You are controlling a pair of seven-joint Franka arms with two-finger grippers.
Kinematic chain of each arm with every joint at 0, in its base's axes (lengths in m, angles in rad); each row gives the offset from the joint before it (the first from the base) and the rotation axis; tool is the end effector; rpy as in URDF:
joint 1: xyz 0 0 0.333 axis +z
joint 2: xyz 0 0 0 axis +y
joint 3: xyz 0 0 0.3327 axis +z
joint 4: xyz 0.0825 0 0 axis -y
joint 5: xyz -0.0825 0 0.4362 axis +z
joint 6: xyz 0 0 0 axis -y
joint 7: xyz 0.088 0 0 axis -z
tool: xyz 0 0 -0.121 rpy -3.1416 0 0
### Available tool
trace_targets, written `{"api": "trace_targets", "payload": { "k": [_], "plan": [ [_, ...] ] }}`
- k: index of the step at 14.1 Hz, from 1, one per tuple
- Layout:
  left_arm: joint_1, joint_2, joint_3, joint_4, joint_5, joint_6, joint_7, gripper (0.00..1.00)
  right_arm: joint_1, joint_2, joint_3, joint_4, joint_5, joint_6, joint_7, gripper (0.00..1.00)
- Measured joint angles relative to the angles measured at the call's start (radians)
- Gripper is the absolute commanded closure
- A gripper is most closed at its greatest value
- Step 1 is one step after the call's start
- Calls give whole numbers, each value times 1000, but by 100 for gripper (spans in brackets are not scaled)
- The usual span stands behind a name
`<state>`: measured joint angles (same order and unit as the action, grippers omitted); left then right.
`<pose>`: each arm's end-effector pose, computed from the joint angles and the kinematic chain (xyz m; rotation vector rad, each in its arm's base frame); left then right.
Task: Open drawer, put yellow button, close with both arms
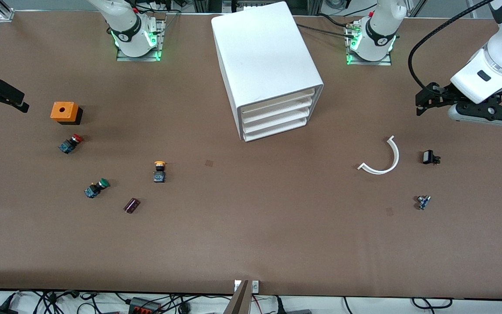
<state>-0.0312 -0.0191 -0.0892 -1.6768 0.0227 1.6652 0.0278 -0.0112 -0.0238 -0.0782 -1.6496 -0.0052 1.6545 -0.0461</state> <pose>0.6026 -0.0708 0.5912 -3.1088 0.2340 -0.0133 0.6036 -0.0552 0.6075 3.1353 -0.0673 0.0444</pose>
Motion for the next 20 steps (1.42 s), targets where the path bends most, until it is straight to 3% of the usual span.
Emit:
{"api": "trace_targets", "payload": {
  "k": [8, 12, 17, 20],
  "plan": [
    [-1, 2, 0, -1, 0, -2, 0, 0, 0, 2, 0, 0, 0, -1, 0, 0],
    [-12, 40, -4, -3, -21, -81, 1, 0, 0, 4, 1, -1, 0, -2, 0, 0],
    [-18, 95, -5, -3, -344, -272, 30, 0, 7, 32, 14, -9, 1, -2, -1, 0],
    [-23, 160, -6, -4, -542, -358, 187, 0, 27, 87, 19, -13, 1, 7, -1, 0]
  ]
}}
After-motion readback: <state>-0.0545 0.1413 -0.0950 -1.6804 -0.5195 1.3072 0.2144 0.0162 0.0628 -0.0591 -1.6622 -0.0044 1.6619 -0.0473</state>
